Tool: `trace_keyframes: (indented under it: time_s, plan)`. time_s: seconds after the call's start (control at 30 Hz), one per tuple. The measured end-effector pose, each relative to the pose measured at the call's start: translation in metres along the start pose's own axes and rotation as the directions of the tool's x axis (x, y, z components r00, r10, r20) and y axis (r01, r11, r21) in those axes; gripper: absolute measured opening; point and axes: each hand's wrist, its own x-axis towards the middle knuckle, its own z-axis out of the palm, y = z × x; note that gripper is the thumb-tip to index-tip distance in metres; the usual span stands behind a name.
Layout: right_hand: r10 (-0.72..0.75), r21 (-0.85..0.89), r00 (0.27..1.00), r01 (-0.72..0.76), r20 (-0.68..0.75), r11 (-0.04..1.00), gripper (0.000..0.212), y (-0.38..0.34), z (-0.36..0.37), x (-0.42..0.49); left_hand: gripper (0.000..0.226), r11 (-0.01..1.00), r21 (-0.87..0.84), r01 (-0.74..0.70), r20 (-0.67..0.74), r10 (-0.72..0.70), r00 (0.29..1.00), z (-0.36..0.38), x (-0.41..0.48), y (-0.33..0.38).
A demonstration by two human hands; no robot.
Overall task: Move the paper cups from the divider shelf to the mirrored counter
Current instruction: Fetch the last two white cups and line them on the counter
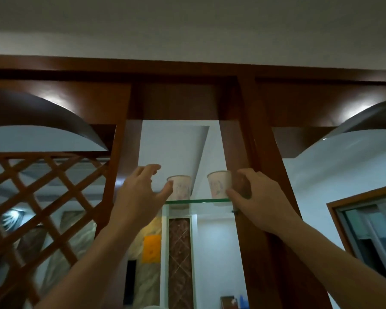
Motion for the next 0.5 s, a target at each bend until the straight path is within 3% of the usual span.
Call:
trace_keyframes:
  time_s: [0.3, 0.5]
  plan:
    - [0.164, 0.02, 0.971, -0.17, 0.174, 0.985, 0.076, 0.007, 0.034, 0.053, 0.083, 0.986, 0.047, 0.159, 0.312, -0.166, 0.935, 0.033, 0.047, -0.012]
    - [0.235, -0.001, 0.962, -0.237, 0.137, 0.972, 0.076, 0.01, 0.055, 0.074, 0.091, 0.958, 0.102, 0.267, 0.429, -0.284, 0.857, 0.056, 0.07, -0.019]
